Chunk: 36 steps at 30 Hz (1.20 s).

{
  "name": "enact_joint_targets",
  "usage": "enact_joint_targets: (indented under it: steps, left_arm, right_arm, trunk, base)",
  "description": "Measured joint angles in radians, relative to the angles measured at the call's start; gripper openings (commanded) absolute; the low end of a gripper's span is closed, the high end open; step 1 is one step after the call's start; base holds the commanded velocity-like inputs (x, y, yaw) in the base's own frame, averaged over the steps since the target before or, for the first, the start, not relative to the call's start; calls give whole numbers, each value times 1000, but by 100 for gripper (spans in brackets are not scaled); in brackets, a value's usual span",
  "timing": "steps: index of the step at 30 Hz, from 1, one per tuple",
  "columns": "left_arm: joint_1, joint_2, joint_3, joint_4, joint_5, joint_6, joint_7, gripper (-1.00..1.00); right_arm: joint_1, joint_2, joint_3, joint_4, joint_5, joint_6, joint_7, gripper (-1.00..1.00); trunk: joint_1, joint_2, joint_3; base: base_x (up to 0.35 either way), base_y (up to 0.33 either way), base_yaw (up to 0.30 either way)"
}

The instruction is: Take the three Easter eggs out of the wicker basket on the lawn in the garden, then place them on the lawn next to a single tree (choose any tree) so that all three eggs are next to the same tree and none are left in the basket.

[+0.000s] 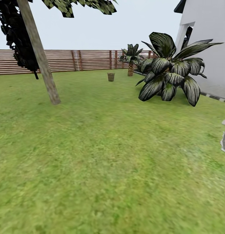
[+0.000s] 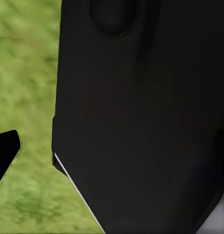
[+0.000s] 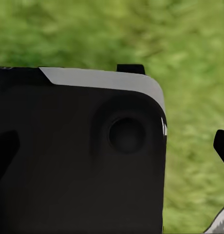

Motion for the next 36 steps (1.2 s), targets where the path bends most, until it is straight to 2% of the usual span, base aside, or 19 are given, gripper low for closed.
enact_joint_targets:
  steps: [36]
  left_arm:
    - [0, 0, 0, 0, 0, 0, 0, 100]
  right_arm:
    - [0, 0, 0, 0, 3, 1, 0, 100]
  trunk:
    - [0, 0, 0]
  base:
    - [314, 106, -7]
